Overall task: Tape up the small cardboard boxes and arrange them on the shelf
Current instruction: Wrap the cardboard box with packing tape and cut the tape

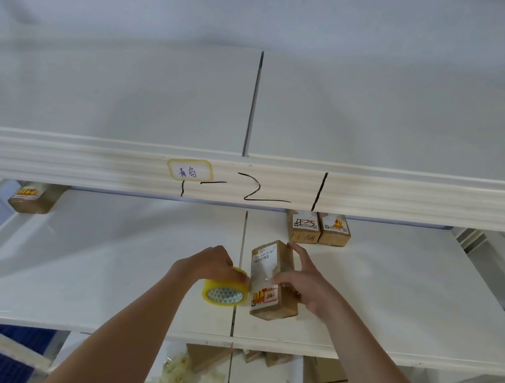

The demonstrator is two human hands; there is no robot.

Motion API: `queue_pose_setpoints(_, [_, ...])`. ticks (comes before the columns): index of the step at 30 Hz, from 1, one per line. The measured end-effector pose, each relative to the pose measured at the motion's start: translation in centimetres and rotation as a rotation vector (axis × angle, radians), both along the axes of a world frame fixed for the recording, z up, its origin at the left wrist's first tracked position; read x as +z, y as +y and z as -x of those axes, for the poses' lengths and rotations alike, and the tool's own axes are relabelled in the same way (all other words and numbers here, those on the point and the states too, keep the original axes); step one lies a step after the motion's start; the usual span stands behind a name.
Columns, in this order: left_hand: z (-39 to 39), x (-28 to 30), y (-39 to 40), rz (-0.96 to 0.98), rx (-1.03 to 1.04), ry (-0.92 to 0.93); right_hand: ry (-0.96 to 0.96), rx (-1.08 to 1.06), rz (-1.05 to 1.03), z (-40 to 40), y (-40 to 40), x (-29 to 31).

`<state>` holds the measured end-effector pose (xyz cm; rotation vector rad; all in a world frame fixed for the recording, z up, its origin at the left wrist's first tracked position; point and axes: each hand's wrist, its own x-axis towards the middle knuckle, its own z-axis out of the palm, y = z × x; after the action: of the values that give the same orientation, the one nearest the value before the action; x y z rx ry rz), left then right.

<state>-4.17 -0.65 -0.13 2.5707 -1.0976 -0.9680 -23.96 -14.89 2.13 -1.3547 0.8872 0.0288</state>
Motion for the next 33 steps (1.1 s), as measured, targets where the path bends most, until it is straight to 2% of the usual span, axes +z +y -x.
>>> queue_pose_setpoints(15, [0.7,0.5,-1.4,-0.088,-0.036,-0.043,-0.179,-0.079,-0.224,1.2,0.2,-2.2])
queue_pose_setpoints(22, [2.7,-0.6,-0.9,-0.173,-0.027,-0.172,-0.018,-0.155,-0.129,-0.4,2.5,-4.0])
queue_pose_setpoints(27, [3.9,-0.8,-1.4,-0.158,-0.002,-0.19,0.005,-0.247,-0.184,0.1,2.6,-5.7])
queue_pose_setpoints(33, [3.4,-0.4,-1.3,-0.186,-0.012,-0.213,0.006,-0.186,-0.139,-1.1,3.5,-5.3])
